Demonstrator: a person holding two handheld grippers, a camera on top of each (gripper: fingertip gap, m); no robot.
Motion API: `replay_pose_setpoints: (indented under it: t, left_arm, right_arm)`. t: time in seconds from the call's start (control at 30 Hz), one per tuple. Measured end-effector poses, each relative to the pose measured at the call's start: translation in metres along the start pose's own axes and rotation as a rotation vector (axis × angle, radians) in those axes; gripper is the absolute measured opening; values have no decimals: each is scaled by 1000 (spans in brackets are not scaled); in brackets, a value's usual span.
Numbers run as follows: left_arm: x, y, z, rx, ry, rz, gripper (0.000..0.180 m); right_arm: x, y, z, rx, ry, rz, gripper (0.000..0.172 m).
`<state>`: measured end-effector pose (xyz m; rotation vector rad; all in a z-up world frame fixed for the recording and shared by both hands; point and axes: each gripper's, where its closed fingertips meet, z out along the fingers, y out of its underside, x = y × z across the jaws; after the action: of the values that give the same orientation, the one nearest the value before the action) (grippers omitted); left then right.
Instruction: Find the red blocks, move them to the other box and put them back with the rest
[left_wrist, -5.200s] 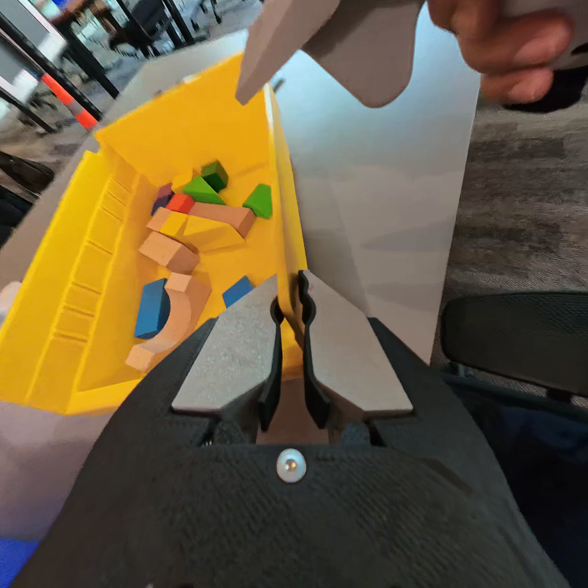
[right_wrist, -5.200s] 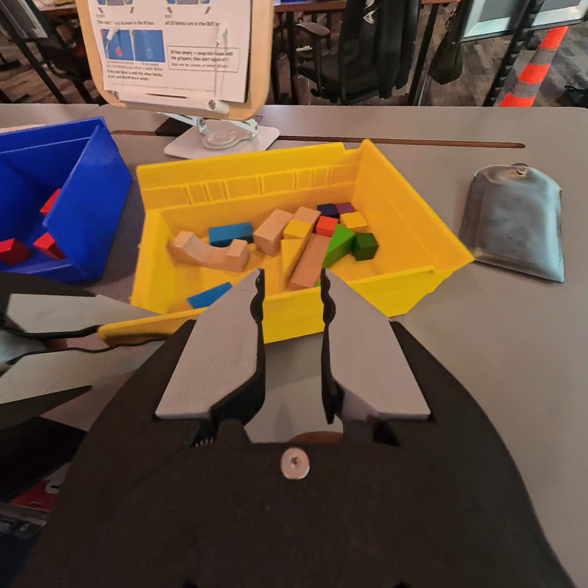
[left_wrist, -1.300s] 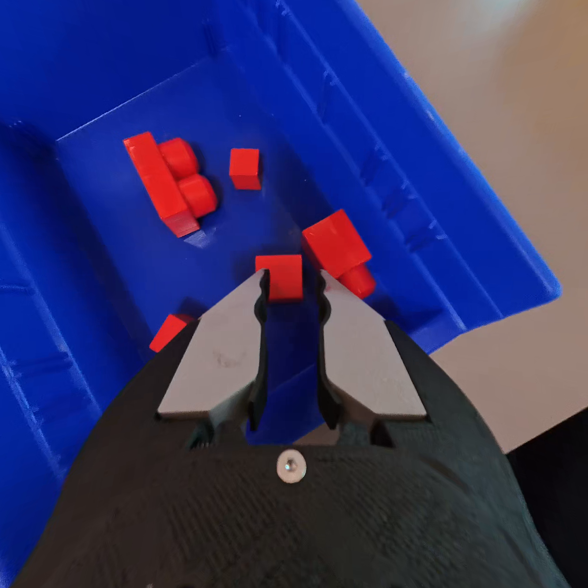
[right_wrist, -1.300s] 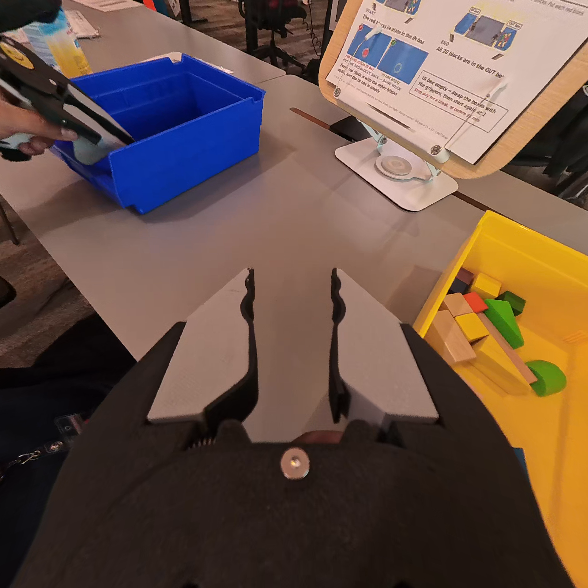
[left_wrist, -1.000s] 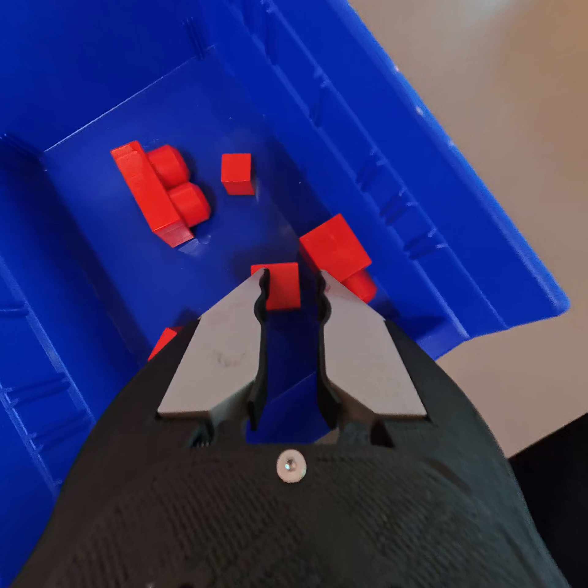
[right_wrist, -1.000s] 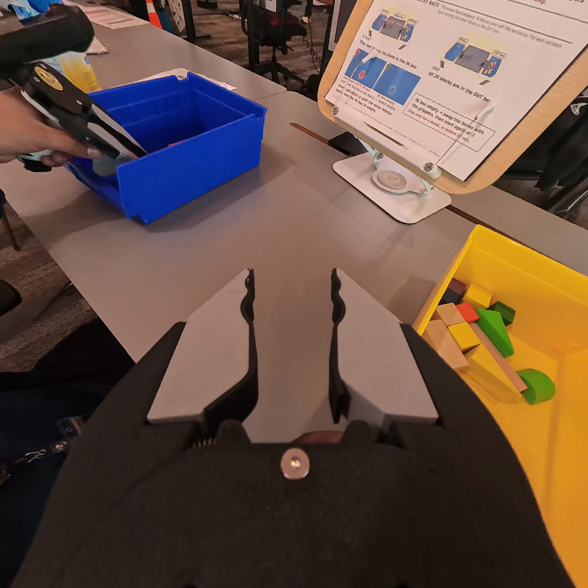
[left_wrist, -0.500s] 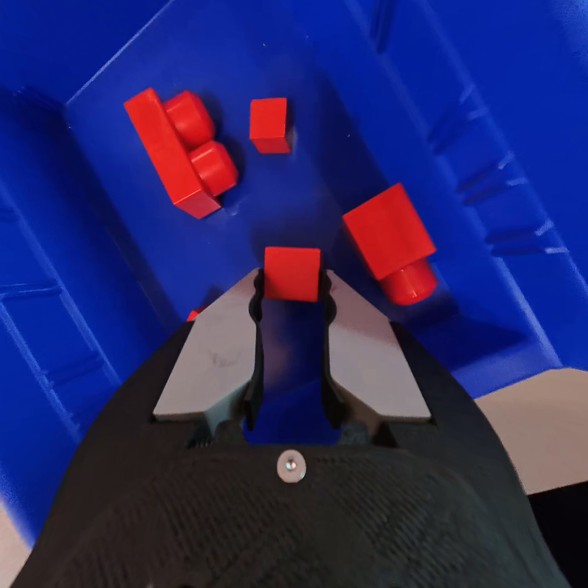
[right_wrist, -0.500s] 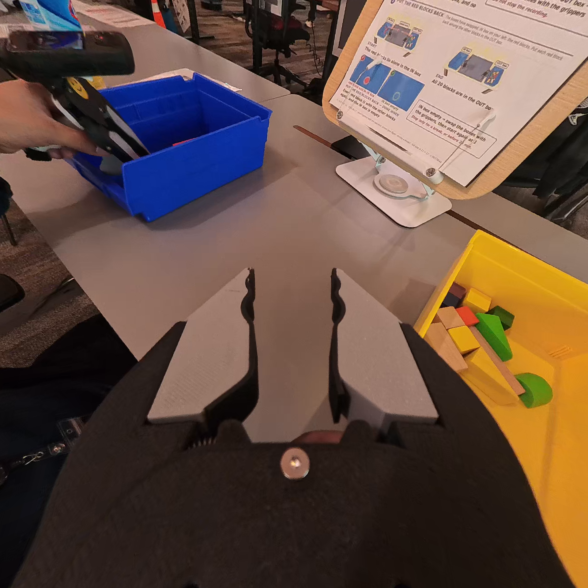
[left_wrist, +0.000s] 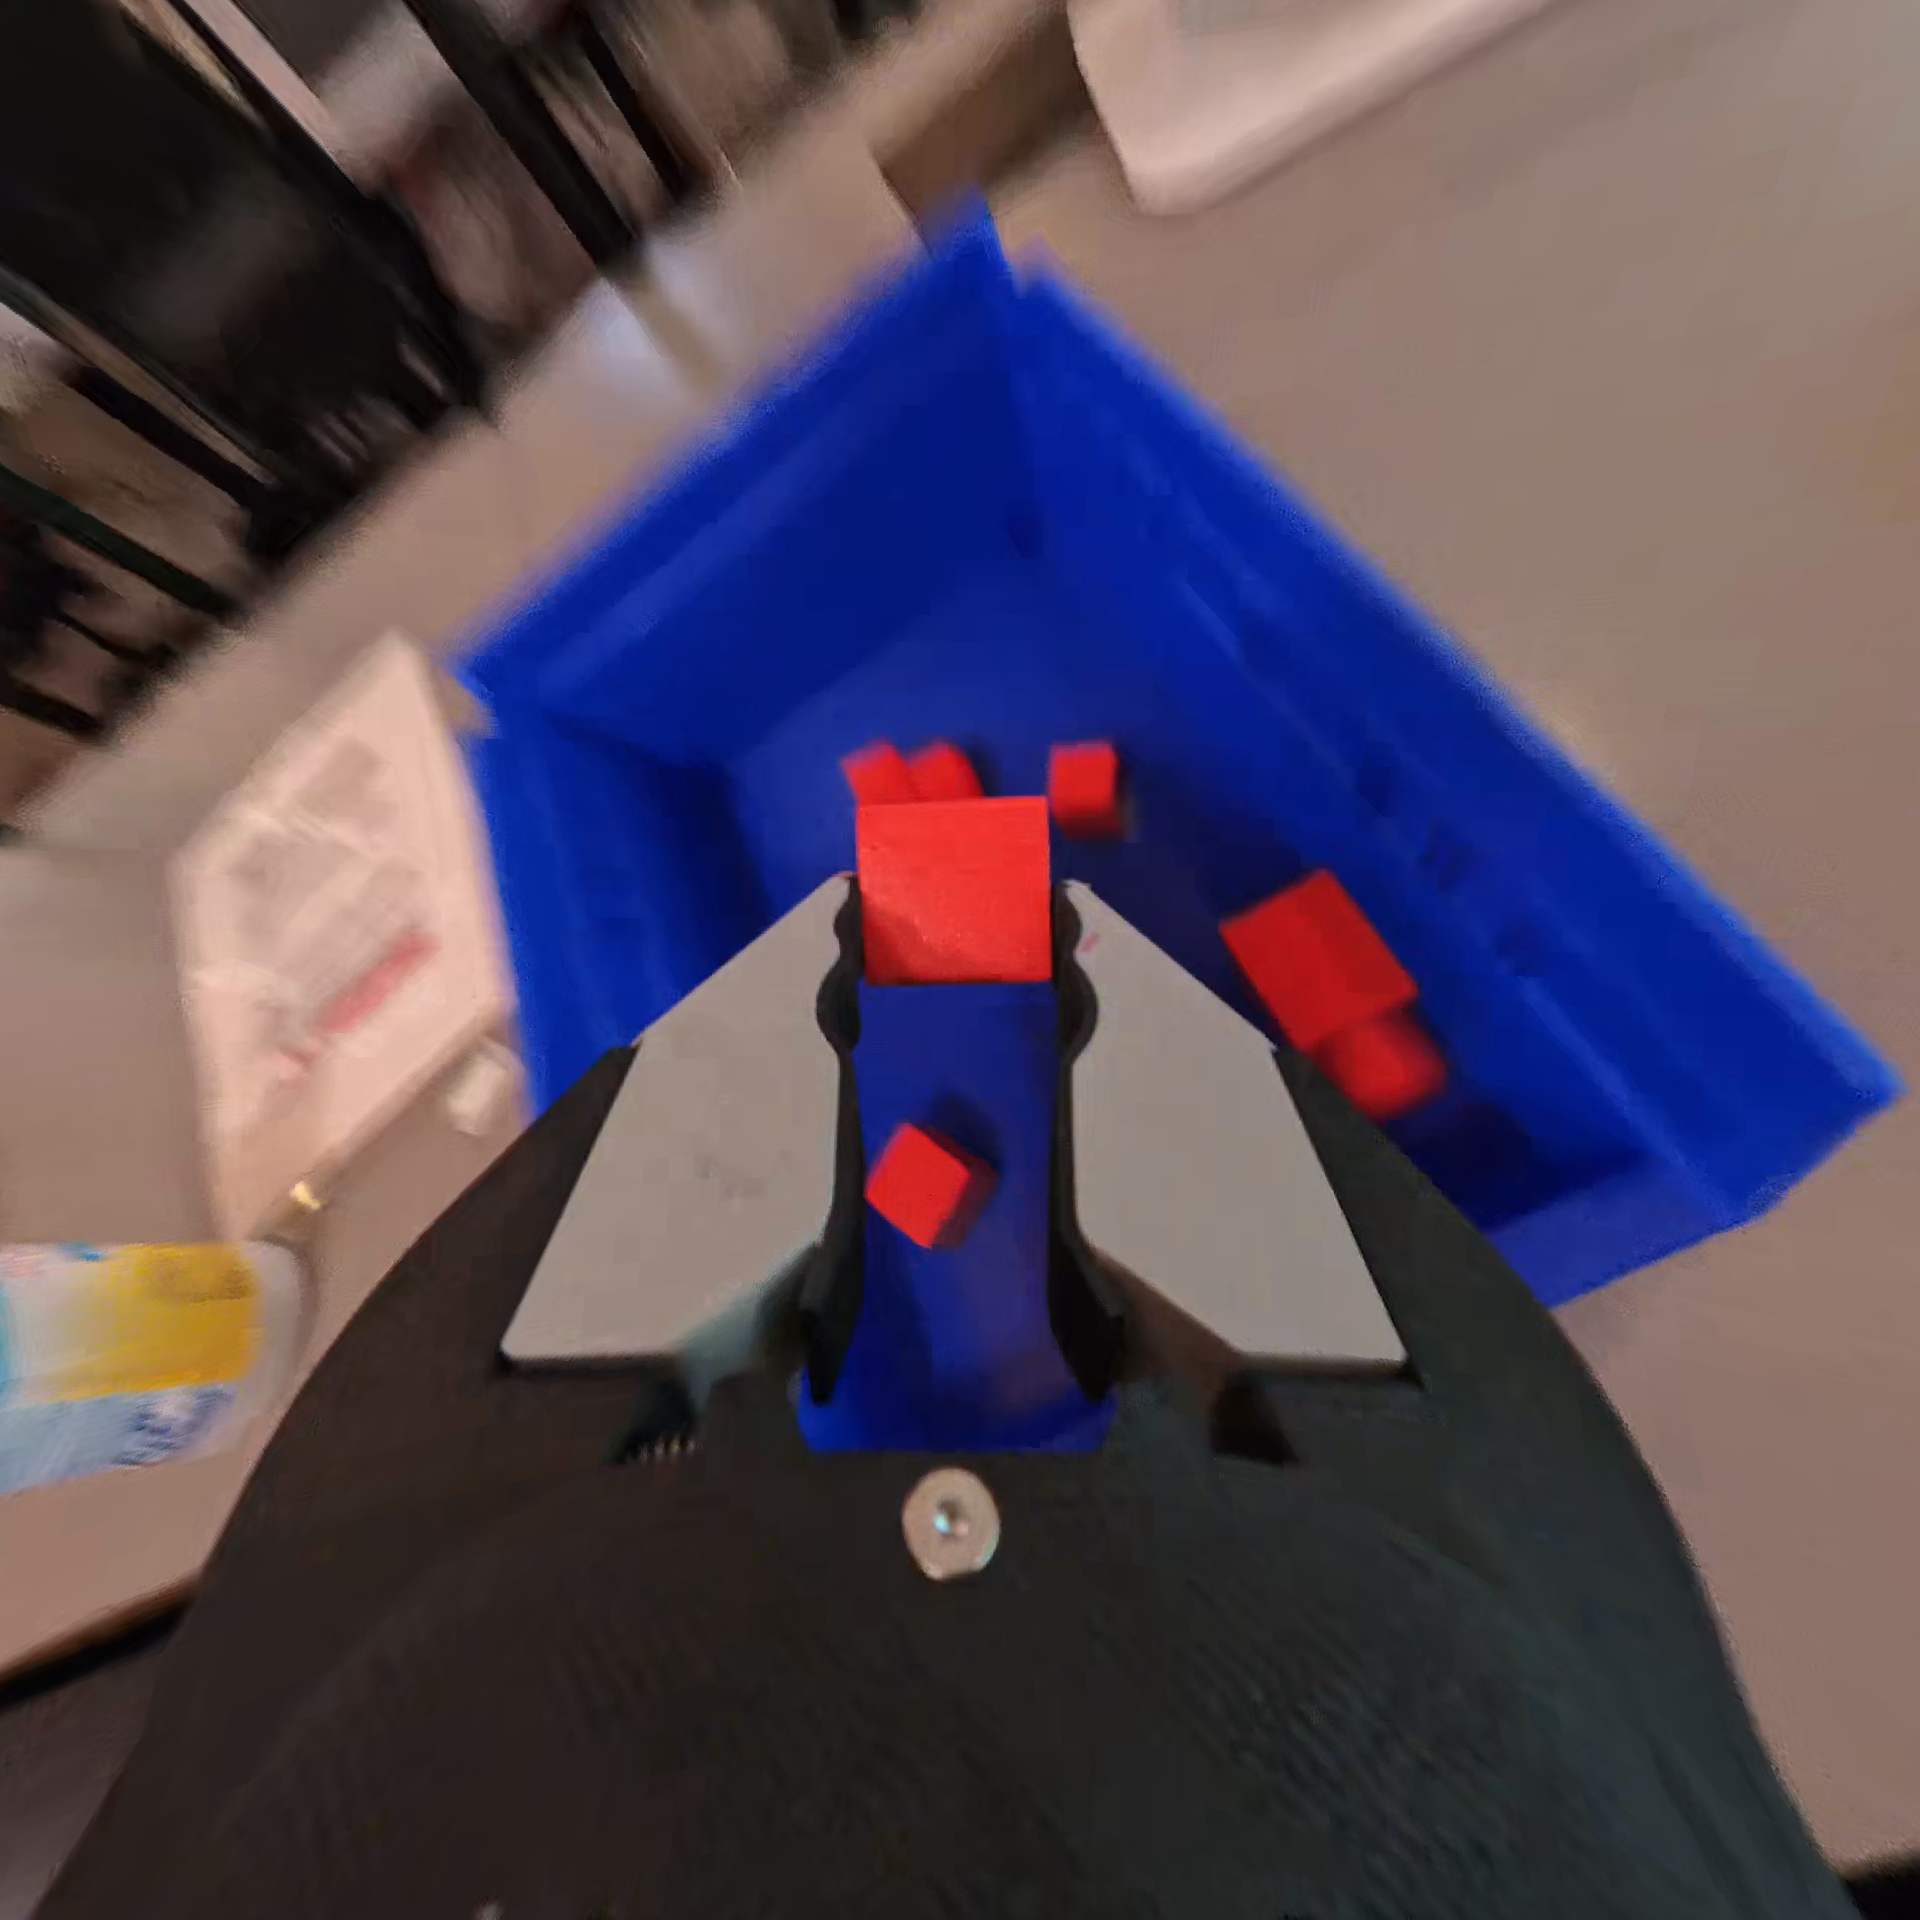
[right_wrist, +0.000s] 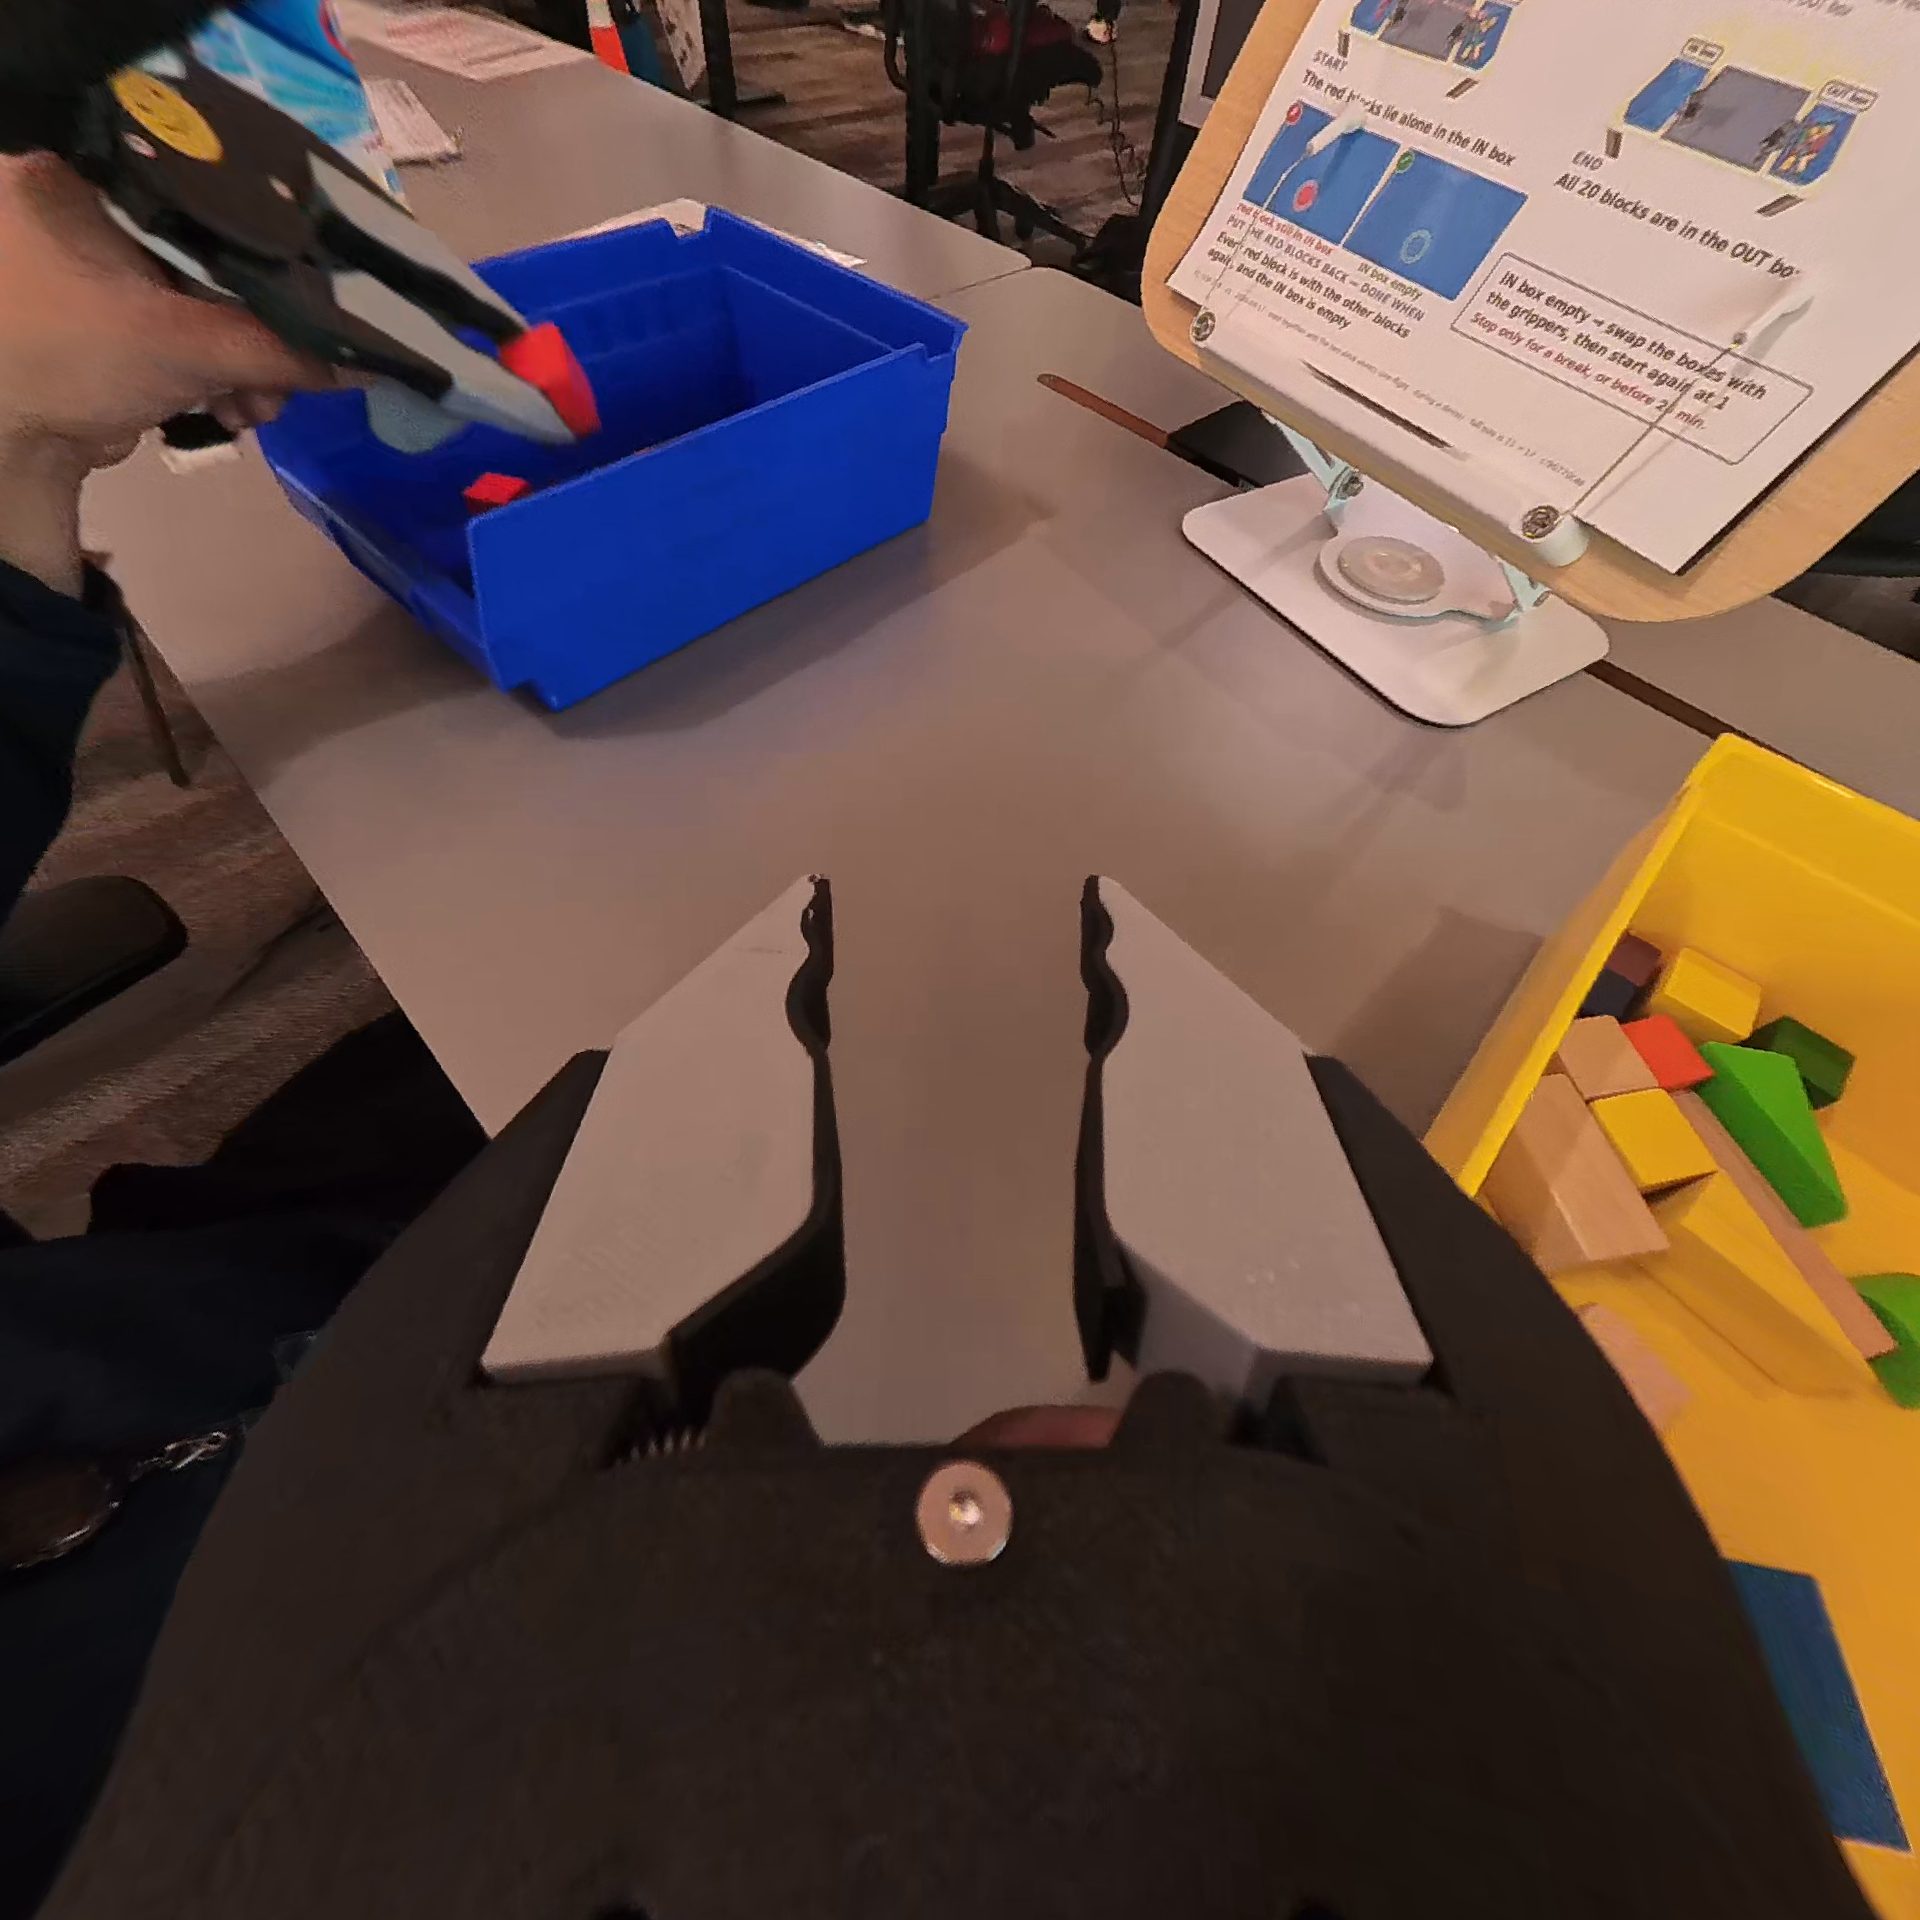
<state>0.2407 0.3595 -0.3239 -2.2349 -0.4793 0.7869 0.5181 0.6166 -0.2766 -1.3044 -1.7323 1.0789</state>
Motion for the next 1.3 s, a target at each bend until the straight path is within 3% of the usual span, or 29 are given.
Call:
replay_pose_setpoints:
  t: [0.07, 0.13, 0.27, 0.37, 0.47, 0.67, 0.87, 1.0, 1.1, 1.3]
  left_arm:
    - [-14, -45, -42, 256, -146, 103, 33]
    - [5, -84, -90, 525, -225, 276, 33]
    - [114, -112, -141, 778, -89, 620, 33]
    - [183, -120, -152, 836, -42, 771, 33]
    - [229, -126, -165, 894, -39, 870, 33]
    - [281, -121, -173, 928, -26, 994, 32]
    - [283, -120, -164, 911, -13, 972, 33]
    - [283, -121, -166, 923, -16, 972, 32]
    - [285, -118, -167, 921, 4, 985, 32]
    - [285, -119, -170, 934, 12, 978, 32]
  right_arm:
    - [-1, -5, -3, 30, -24, 30, 46]
    - [-5, -13, -9, 82, -63, 70, 48]
    - [-27, -42, -30, 249, -214, 156, 53]
    - [-57, -60, -41, 336, -356, 196, 59]
    - [-86, -58, -36, 290, -416, 161, 66]
    - [-121, -50, -12, 236, -398, 84, 63]
    - [-135, -40, 1, 183, -460, 83, 41]
    - [-145, -33, 8, 146, -459, 42, 58]
    - [-138, -30, 16, 136, -374, -6, 37]
    - [-141, -32, 12, 142, -405, 5, 35]
